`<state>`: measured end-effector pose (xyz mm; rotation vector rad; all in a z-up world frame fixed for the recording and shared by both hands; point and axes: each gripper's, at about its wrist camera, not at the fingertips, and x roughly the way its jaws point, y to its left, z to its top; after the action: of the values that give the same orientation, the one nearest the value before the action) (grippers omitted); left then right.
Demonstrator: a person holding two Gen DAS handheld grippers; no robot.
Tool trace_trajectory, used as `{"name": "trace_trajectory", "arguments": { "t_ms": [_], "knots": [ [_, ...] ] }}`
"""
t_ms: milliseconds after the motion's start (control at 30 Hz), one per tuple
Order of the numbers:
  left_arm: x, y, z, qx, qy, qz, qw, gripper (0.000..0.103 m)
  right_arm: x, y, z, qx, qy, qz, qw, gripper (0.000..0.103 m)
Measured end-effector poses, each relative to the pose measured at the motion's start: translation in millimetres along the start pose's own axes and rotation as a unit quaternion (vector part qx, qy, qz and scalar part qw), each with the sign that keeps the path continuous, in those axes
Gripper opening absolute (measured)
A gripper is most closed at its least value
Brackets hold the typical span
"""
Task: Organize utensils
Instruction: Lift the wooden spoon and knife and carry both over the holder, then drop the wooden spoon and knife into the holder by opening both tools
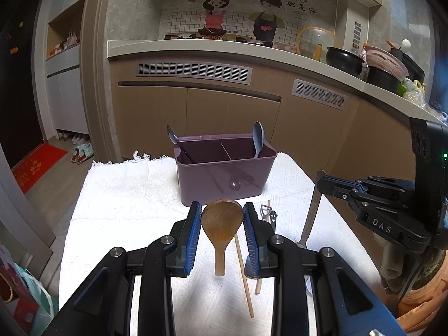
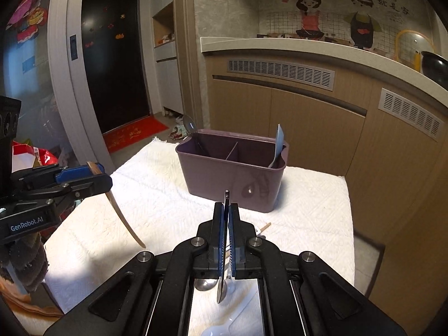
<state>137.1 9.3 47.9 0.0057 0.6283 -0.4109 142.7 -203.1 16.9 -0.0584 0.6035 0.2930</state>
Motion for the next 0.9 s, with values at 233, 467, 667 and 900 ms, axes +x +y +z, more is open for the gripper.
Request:
{"name": "trace_trajectory", "arguments": {
  "t_ms": [233,467,667,900],
  "knots": [
    [-7.3,-4.8,6.9,0.008,-0.014,0.006,0.9998,0.027,-16.4,0.2,5.7,-0.007,-0.025,-0.005,1.0,0.003],
    [-14.6,-11.2,37.4,0.024,-0.049,0.014,0.9984,0.027,-30.5,2.7,23.7,-0.022,-0.054,-0.013,0.998,0.003],
    [-13.6,-14.5,96.3,0.038,-0.1,0.025,0.994,0.027,-51.7,0.6,78.0,-0.041,-0.12,-0.034,0.991,0.003],
    [11.6,-17.0,157.1,0.043,-0.13,0.014,0.9905,0.027,-39.2,-1.7,146.0,-0.063,-0.168,-0.061,0.982,0.003]
  ]
}}
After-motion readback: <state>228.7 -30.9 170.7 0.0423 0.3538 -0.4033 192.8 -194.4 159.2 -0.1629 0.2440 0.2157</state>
